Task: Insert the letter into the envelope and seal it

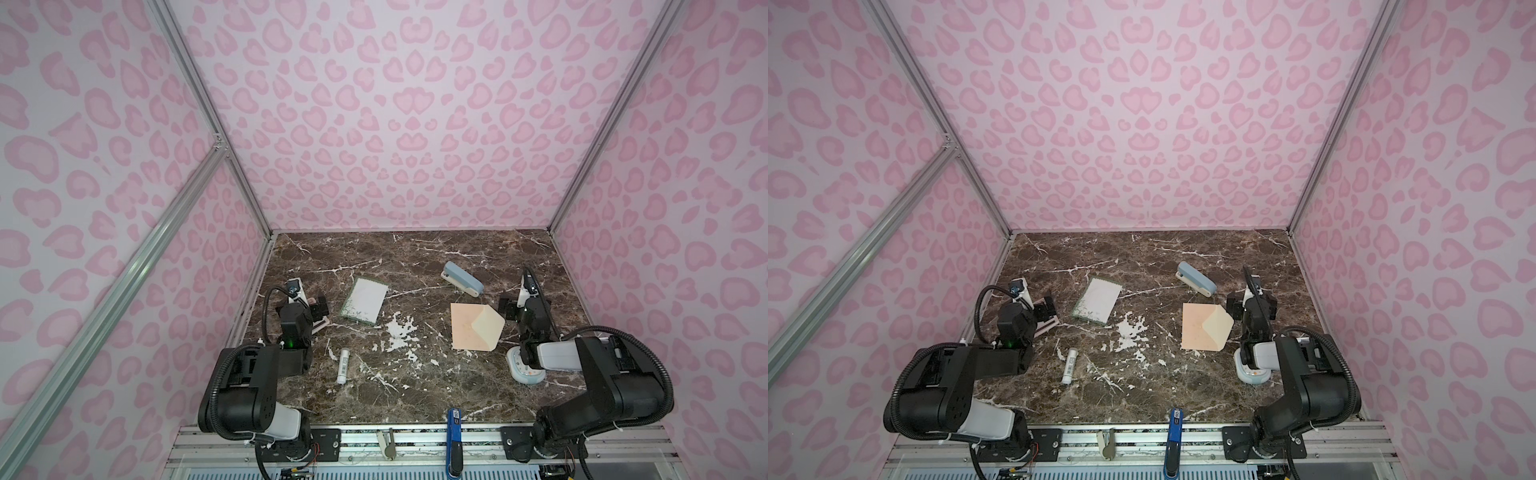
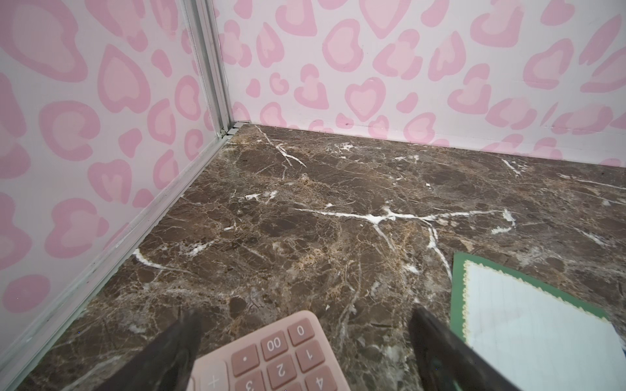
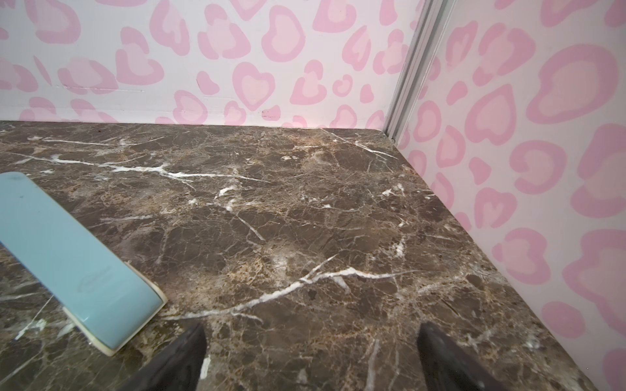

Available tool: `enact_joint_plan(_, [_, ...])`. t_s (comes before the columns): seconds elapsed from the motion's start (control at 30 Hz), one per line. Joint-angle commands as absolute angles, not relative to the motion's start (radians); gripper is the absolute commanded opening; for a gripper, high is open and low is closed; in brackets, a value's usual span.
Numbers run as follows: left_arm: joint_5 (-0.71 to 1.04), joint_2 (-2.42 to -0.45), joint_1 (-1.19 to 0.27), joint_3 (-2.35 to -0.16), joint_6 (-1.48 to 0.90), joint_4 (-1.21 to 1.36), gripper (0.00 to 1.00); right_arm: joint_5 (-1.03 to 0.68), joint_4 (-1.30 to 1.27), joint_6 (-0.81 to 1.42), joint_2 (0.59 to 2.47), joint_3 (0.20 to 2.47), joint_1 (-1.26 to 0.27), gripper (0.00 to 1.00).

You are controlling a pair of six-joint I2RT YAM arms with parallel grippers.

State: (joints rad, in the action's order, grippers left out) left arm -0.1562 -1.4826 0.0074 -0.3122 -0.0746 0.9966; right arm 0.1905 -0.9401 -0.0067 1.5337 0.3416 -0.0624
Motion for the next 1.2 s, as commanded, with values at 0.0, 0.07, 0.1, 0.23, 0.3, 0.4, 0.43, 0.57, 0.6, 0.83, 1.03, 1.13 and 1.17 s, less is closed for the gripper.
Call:
enact_joint_plan(0.0, [-0.149, -1.481, 0.009, -0.317, -0.063, 1.019, 0.98, 0.189, -0.958, 0.0, 1.536, 0.343, -0.061, 1.0])
enact_joint_plan(0.07, [-0.149, -1.48, 0.009, -0.316, -0.063, 1.02, 0.98, 0.189, -0.959, 0.0, 1.536, 0.342, -0.061, 1.0])
enact_joint_plan(0.1, [-0.149, -1.48, 0.009, -0.317, -0.063, 1.02, 0.97, 0.189, -0.959, 0.0, 1.535, 0.342, -0.061, 1.0])
enact_joint_plan(0.23, [-0.149, -1.48, 0.01, -0.317, -0.063, 1.02, 0.98, 0.19, -0.964, -0.001, 1.535, 0.341, -0.063, 1.0])
enact_joint_plan(0.3, [-0.149, -1.48, 0.009, -0.317, -0.063, 1.02, 0.98, 0.195, -0.965, 0.0, 1.535, 0.34, -0.064, 1.0])
enact_joint_plan(0.4, [-0.149, -1.48, 0.009, -0.317, -0.064, 1.02, 0.98, 0.175, -0.954, 0.004, 1.537, 0.346, -0.056, 0.99])
enact_joint_plan(0.43, [-0.149, -1.479, 0.01, -0.316, -0.063, 1.019, 0.97, 0.16, -0.947, 0.007, 1.537, 0.35, -0.05, 0.99])
enact_joint_plan(0.57, [-0.149, -1.482, 0.009, -0.317, -0.064, 1.02, 0.98, 0.098, -0.935, 0.031, 1.533, 0.354, -0.012, 1.0])
enact_joint_plan(0.6, [-0.149, -1.481, 0.009, -0.317, -0.063, 1.02, 0.98, 0.098, -0.933, 0.028, 1.534, 0.355, -0.012, 0.99])
enact_joint_plan(0.83, [-0.164, -1.462, 0.006, -0.323, -0.067, 0.999, 0.98, 0.183, -0.939, 0.064, 1.512, 0.36, -0.011, 1.0])
enact_joint_plan(1.03, [-0.301, -1.231, -0.03, -0.555, -0.15, 0.481, 0.97, 0.347, -0.205, 0.297, 1.299, 0.657, 0.007, 0.99])
enact_joint_plan(1.13, [-0.287, -1.175, -0.036, -0.726, -0.278, 0.183, 0.95, 0.329, 0.061, 0.435, 1.269, 0.796, 0.009, 0.96])
enact_joint_plan(1.17, [-0.27, -1.171, -0.039, -0.78, -0.311, 0.09, 0.94, 0.289, 0.129, 0.472, 1.258, 0.828, 0.007, 0.95])
